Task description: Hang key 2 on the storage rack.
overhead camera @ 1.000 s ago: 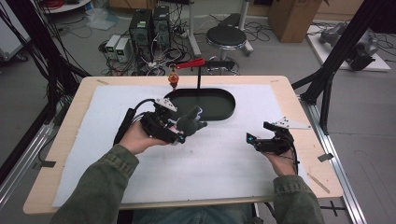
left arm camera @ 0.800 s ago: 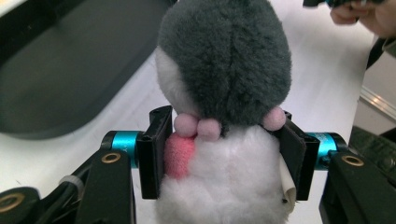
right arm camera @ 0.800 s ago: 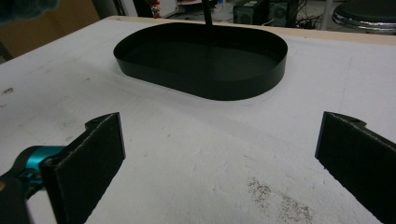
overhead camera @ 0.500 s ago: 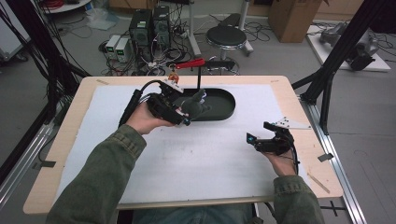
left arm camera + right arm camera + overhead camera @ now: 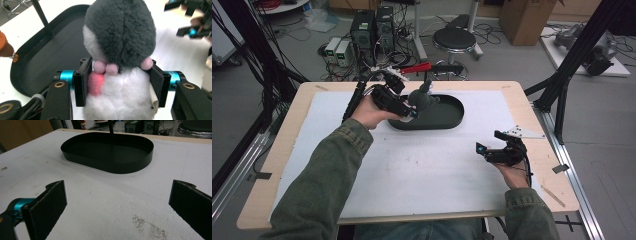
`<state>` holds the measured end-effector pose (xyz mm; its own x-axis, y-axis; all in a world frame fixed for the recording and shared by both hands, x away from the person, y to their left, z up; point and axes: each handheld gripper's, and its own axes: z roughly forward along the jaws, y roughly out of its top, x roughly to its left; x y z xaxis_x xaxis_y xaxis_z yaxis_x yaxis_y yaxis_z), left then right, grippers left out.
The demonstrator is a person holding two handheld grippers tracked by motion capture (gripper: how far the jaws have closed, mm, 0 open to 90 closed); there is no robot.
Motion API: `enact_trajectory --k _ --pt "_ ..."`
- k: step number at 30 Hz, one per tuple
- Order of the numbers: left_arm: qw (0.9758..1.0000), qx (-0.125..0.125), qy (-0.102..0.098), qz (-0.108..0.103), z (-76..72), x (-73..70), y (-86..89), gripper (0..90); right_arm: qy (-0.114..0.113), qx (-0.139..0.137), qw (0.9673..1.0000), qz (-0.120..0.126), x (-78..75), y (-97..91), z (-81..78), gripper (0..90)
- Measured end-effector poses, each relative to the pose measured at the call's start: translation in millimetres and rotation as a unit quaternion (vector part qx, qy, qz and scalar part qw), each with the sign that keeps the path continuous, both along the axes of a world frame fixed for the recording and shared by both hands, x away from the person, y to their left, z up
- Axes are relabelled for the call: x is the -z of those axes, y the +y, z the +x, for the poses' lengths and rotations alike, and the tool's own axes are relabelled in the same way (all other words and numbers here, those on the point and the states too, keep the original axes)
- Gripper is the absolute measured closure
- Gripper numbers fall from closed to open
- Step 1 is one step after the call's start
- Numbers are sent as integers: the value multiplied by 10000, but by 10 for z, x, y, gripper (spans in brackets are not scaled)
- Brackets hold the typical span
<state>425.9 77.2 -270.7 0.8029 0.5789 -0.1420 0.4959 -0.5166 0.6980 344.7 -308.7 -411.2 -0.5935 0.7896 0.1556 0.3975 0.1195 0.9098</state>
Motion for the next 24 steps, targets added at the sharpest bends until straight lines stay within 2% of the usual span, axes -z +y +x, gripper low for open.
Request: enact_trajectory --k 2,13,16,20,24 --pt "10000 -33 -18 21 47 -2 8 447 4 0 10000 5 0 -1 1 6" --pt "9996 -227 -57 -157 254 -12 8 447 14 2 10000 10 0 -7 4 6" --pt "9996 -279 -81 -36 270 4 25 447 26 5 10000 21 0 -9 0 6" --pt "9992 -381 -93 -60 300 9 68 447 11 7 10000 17 2 -15 4 6" --pt "9991 -429 -49 11 333 40 87 447 21 4 10000 12 2 -13 3 6"
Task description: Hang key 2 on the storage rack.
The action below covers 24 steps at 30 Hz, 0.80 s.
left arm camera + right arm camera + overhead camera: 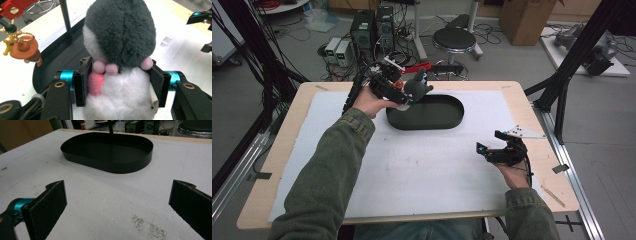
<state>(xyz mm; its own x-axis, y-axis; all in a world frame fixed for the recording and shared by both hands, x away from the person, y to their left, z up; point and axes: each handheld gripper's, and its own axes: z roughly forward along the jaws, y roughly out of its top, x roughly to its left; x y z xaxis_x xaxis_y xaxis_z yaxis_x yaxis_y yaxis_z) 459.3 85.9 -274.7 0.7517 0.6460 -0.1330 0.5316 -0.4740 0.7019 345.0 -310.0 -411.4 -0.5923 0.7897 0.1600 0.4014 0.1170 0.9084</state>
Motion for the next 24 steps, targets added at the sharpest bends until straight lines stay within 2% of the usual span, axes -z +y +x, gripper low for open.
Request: enact_trajectory --k 4,7,13,24 --pt "10000 -9 7 52 21 28 -17 446 0 -3 10000 -3 0 -1 -1 6" --pt "9999 -103 -4 30 33 33 -18 445 12 2 10000 -1 -1 0 -3 6" --pt "9997 -226 21 124 73 67 -1 445 -3 3 10000 8 2 -7 0 6" --pt "9990 -369 233 134 160 234 61 443 -27 -8 10000 -8 5 -11 3 6"
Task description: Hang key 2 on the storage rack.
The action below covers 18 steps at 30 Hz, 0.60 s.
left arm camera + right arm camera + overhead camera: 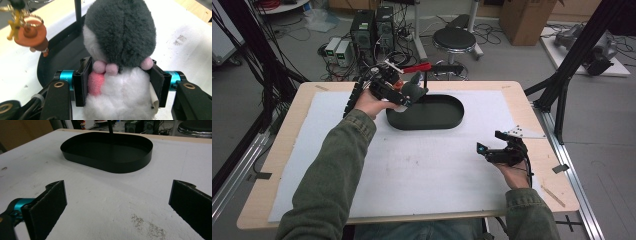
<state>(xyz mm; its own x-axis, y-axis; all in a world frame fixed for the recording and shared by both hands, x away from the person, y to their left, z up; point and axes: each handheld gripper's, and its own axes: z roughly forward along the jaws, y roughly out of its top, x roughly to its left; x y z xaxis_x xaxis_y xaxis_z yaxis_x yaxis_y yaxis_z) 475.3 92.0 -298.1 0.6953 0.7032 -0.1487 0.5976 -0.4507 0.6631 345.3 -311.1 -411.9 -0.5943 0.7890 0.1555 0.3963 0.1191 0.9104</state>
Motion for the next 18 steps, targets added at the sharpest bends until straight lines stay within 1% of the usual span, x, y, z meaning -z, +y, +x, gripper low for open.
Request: enact_trajectory --k 3,6,7,10,12,14,16,17,18 --pt "10000 -80 24 -25 34 18 35 443 1 2 10000 3 0 0 0 6" --pt "9995 -207 83 -213 74 19 72 443 16 6 10000 3 1 5 0 6" --pt "9993 -259 92 -244 91 24 83 443 40 -3 10000 18 0 8 -2 6" --pt "9986 -438 154 -258 150 57 114 442 20 -11 10000 -6 4 11 5 6" --pt "9976 -623 147 -260 184 78 130 440 17 -15 10000 -6 5 14 5 6" --pt "9966 -720 129 -377 207 87 150 432 17 -18 10000 -8 5 14 6 6" --pt "9960 -747 104 -485 213 89 153 405 14 -13 10000 -13 5 12 6 6" --pt "9959 -765 53 -478 211 88 151 382 28 -4 10000 -10 4 11 3 6" --pt "9959 -756 14 -494 208 84 150 340 36 7 10000 5 1 8 0 6"
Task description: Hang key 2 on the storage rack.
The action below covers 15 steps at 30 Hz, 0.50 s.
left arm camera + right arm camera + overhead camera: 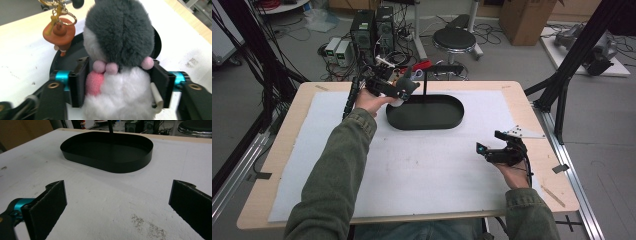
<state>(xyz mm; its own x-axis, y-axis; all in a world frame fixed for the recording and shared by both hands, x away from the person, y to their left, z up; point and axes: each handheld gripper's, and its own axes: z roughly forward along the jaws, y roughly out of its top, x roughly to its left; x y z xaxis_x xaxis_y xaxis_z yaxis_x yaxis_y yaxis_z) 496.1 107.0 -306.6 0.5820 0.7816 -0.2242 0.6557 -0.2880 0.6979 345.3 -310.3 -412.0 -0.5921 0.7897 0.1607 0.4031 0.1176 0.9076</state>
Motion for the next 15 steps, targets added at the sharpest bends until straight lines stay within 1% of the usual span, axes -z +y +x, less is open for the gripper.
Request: enact_trajectory --k 1,2,3,4,6,7,9,10,11,12,14,15 --pt "10000 -3 -7 -26 -2 -6 1 244 -31 5 10000 -8 1 -7 4 6" --pt "10000 43 -6 -76 -8 -14 6 185 -14 17 10000 -4 -1 -8 0 6" --pt "9998 134 -26 -116 -15 -23 14 152 -39 36 10000 -2 -4 -12 -2 6" --pt "9997 189 -46 -113 -25 -29 12 118 -56 55 10000 2 -7 -17 -5 6" --pt "9992 377 16 -101 -35 -24 13 17 -74 116 9999 46 -18 -27 -18 6" --pt "9986 520 41 -115 -44 -18 11 17 -87 124 9999 72 -21 -30 -19 6" --pt "9968 793 95 -70 -63 -9 3 17 -129 143 9998 75 -22 -34 -19 6" --pt "9962 857 131 -34 -68 -7 -6 17 -116 144 9998 74 -23 -32 -20 6" --pt "9963 856 115 14 -81 -8 -20 17 -130 140 9998 68 -23 -30 -20 6" --pt "9956 930 106 13 -92 -14 -27 17 -133 141 9998 66 -22 -30 -19 6" --pt "9952 975 78 -19 -114 -29 -46 17 -136 144 9998 65 -22 -30 -20 6" --pt "9945 1039 62 -71 -129 -37 -57 17 -128 143 9998 63 -23 -30 -20 6"
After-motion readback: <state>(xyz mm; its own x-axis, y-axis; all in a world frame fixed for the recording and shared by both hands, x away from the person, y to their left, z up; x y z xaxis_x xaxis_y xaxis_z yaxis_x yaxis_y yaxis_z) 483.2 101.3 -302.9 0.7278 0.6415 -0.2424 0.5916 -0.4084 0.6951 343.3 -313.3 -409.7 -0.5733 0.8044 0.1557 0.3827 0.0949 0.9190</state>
